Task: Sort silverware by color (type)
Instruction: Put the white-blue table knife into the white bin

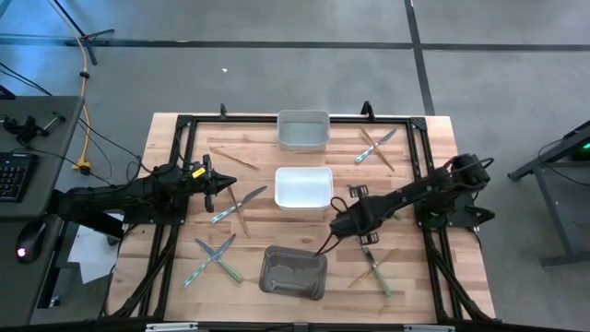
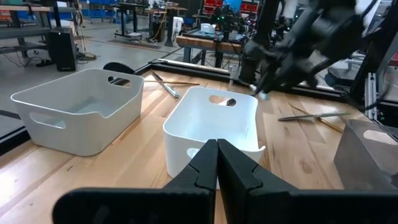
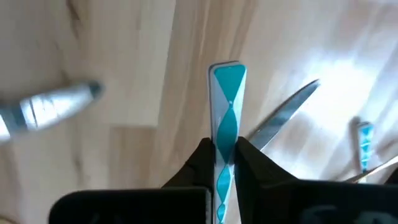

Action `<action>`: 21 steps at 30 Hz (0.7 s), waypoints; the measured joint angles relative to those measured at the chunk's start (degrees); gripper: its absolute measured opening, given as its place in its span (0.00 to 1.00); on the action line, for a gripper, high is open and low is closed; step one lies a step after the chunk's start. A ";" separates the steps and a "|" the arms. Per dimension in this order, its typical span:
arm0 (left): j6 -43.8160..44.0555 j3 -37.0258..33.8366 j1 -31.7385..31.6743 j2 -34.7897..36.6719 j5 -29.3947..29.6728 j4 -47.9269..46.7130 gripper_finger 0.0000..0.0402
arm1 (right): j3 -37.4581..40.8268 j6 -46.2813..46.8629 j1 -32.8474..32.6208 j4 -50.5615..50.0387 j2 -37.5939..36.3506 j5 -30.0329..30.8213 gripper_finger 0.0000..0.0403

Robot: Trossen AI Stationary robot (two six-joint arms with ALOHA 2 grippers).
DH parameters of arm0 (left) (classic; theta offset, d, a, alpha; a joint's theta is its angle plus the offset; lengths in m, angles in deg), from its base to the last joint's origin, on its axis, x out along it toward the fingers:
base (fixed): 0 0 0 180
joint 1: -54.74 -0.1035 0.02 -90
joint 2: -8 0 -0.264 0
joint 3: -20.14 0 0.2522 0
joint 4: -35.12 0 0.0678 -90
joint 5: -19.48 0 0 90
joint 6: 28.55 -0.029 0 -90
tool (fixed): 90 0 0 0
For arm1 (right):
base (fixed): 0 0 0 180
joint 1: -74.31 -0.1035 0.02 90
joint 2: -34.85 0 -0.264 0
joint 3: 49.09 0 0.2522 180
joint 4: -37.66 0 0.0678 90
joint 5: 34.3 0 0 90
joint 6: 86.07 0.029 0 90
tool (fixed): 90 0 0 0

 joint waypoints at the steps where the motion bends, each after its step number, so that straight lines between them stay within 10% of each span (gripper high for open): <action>1: 0.00 0.00 0.00 0.00 0.00 -0.01 0.00 | -1.72 1.58 -0.64 -0.54 0.00 0.02 0.02; 21: 0.07 0.00 0.00 0.00 0.00 -0.07 0.00 | -31.31 34.31 -11.25 13.03 0.00 5.02 0.03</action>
